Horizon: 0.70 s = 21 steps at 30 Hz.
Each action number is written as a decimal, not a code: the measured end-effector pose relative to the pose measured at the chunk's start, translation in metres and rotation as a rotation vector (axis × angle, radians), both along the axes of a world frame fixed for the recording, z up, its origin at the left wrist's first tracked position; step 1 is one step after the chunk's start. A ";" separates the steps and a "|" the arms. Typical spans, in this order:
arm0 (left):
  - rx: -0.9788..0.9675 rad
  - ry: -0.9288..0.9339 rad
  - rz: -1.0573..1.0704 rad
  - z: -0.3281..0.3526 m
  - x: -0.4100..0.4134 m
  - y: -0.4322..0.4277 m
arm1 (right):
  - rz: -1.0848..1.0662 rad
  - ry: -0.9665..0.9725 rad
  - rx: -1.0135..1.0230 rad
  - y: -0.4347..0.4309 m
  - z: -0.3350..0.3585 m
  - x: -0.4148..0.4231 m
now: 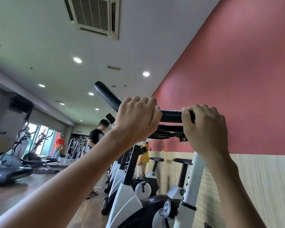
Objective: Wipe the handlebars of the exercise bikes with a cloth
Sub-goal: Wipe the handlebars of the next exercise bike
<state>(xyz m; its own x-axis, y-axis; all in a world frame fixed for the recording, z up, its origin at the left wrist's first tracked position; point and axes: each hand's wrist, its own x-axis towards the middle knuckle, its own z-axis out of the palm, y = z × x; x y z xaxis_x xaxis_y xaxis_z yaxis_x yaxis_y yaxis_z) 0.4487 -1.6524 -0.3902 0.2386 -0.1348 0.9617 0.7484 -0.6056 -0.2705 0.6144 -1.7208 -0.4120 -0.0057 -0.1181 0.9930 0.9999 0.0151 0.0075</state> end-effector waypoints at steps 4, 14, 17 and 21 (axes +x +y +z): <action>-0.022 0.029 -0.011 0.006 -0.006 -0.001 | 0.009 -0.001 -0.033 -0.004 0.000 -0.001; -0.188 -0.035 -0.073 0.002 -0.006 -0.012 | 0.106 0.068 -0.218 -0.020 -0.004 -0.007; -0.310 0.046 -0.094 0.010 -0.011 -0.017 | 0.048 0.124 -0.344 -0.030 0.004 -0.011; -0.458 0.116 -0.063 0.023 -0.014 -0.026 | 0.025 0.171 -0.486 -0.039 0.018 -0.018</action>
